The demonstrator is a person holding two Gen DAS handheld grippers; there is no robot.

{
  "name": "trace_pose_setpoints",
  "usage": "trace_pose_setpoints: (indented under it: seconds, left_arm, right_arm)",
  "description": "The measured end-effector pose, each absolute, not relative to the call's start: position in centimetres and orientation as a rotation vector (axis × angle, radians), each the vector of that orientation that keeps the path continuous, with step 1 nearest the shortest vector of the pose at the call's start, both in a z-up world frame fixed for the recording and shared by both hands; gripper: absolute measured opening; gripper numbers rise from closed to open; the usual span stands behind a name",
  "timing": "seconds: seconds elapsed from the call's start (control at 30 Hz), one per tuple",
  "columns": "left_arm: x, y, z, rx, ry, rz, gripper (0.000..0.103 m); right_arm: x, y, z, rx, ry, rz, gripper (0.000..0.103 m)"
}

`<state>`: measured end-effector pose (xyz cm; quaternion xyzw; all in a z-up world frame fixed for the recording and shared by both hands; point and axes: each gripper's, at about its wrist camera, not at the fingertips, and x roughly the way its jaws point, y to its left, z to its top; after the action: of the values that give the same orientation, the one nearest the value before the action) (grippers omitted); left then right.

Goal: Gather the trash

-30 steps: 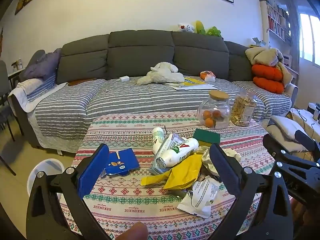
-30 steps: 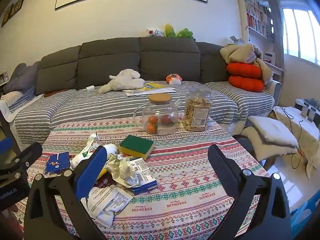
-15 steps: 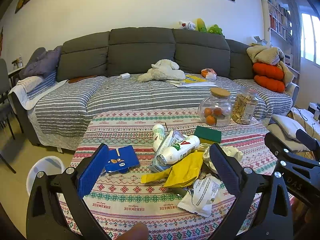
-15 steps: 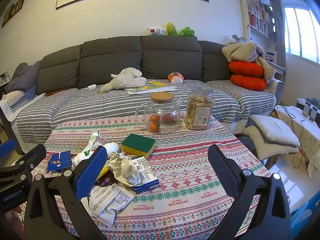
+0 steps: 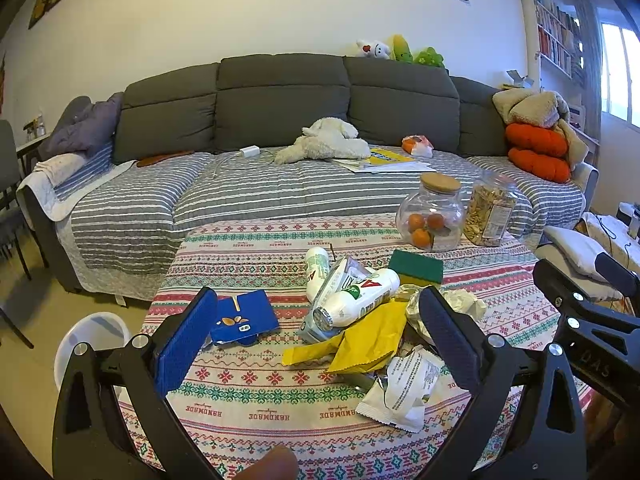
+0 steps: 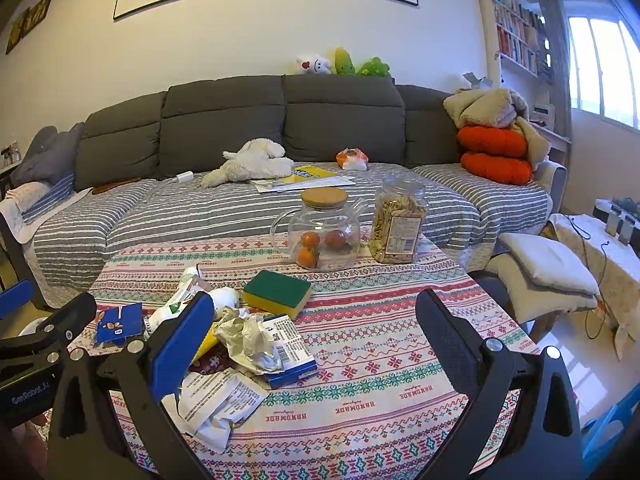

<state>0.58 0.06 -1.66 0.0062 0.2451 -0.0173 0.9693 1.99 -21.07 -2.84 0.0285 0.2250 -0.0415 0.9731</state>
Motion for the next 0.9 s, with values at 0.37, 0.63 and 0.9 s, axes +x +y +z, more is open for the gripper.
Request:
trace_pose_setpoints:
  seconds: [0.37, 0.63, 0.9]
  left_arm:
    - [0.63, 0.07, -1.68, 0.014, 0.494, -0.031, 0.096]
    - [0.63, 0.03, -1.74, 0.017, 0.498, -0.028, 0.096]
    - [0.69, 0.09, -1.71, 0.016, 0.502, -0.025, 0.096]
  right_arm:
    - [1.91, -21.09, -2.65, 0.056, 0.448, -0.081, 0.098]
    - [1.76, -21.08, -2.65, 0.051, 0.447, -0.078, 0.098]
    - [1.68, -21.1, -2.6, 0.05, 0.447, -0.077, 0.098]
